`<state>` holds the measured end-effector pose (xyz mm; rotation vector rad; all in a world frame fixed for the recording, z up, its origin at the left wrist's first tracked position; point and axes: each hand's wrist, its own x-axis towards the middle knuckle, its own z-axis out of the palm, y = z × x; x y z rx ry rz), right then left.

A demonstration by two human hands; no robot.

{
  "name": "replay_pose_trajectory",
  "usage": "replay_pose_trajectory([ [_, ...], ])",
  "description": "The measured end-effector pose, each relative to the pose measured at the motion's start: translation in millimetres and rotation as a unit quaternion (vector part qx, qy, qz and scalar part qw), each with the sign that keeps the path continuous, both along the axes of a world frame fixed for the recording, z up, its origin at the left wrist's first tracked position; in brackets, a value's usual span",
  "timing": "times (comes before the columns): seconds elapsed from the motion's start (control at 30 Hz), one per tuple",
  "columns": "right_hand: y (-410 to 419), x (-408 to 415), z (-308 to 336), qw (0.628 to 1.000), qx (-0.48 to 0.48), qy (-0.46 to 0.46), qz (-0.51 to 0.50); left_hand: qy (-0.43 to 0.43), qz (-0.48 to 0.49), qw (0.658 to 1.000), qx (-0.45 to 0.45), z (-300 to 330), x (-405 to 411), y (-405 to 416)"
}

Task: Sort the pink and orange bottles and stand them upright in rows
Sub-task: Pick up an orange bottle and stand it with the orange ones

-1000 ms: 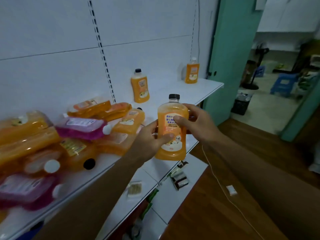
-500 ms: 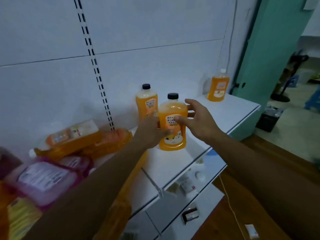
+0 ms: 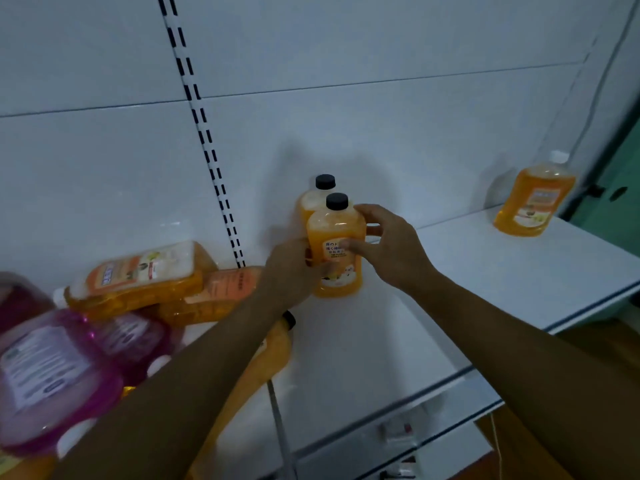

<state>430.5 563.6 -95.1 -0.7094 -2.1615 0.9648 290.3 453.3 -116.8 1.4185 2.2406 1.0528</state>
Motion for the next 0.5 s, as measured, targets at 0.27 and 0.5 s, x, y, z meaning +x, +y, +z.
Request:
replay_pose_trajectory([
  [0.27,15,-1,1,0.997,0.056,-0.038,0.025,0.043,0.066,0.996,-0.030,0,13,-2],
  [0.5,-12,-3,11,0.982,0.179,0.023,0.055,0.153,0.142,0.977,-0.051,2,18,-54],
])
